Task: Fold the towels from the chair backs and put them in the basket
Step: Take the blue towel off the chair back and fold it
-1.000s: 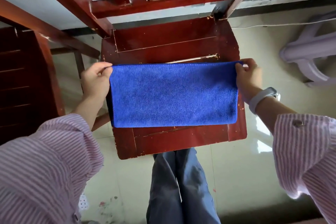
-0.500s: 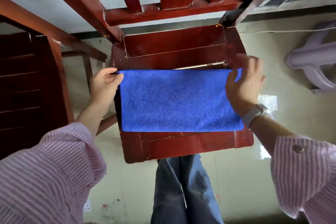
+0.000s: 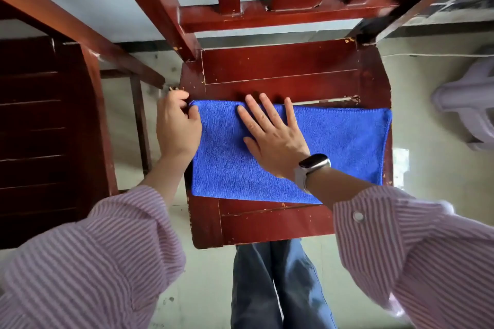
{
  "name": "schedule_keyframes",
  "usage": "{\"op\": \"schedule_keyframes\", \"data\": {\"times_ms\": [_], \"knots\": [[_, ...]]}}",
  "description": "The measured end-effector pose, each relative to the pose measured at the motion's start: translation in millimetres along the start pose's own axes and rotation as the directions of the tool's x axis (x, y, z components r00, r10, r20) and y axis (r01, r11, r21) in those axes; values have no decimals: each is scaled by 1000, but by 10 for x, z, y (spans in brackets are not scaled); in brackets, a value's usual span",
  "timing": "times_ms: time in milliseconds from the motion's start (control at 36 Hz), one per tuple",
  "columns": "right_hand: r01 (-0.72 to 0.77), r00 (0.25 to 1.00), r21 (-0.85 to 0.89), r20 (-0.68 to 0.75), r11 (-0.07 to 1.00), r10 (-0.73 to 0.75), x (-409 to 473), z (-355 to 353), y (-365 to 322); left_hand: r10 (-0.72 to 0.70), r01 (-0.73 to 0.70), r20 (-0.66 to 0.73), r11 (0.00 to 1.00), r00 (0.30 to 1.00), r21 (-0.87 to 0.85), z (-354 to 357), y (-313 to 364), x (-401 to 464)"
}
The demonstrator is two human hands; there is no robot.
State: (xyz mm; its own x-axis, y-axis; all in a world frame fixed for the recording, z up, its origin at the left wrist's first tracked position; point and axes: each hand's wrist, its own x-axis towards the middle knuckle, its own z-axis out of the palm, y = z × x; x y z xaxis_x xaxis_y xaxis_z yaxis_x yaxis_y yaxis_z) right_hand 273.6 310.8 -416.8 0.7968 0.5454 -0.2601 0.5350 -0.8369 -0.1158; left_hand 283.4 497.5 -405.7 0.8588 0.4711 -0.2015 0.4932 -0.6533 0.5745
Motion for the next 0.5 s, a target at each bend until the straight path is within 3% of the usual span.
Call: {"op": "schedule_keyframes", "data": {"times_ms": [111,194,250,333,500], "knots": [[-41,994,130,-93,991,53,-43,-78,74,216,-205,-21,950,976,236,-5,90,-230],[-112,980,163,-147,980,136,-185,-123,149,425,-456,166,824,890,335,79,49,-461],[-142,975,120,-154,983,160,-317,-111,221,471,-547,279,749,837,375,165,6,-595],[-212,972,9,-98,977,212,-480,-18,402,404,-532,357,730,842,429,290,-45,-688],[-288,957,-30,-26,957,287,-529,175,690,334,-461,327,735,884,496,406,-193,-634]]}}
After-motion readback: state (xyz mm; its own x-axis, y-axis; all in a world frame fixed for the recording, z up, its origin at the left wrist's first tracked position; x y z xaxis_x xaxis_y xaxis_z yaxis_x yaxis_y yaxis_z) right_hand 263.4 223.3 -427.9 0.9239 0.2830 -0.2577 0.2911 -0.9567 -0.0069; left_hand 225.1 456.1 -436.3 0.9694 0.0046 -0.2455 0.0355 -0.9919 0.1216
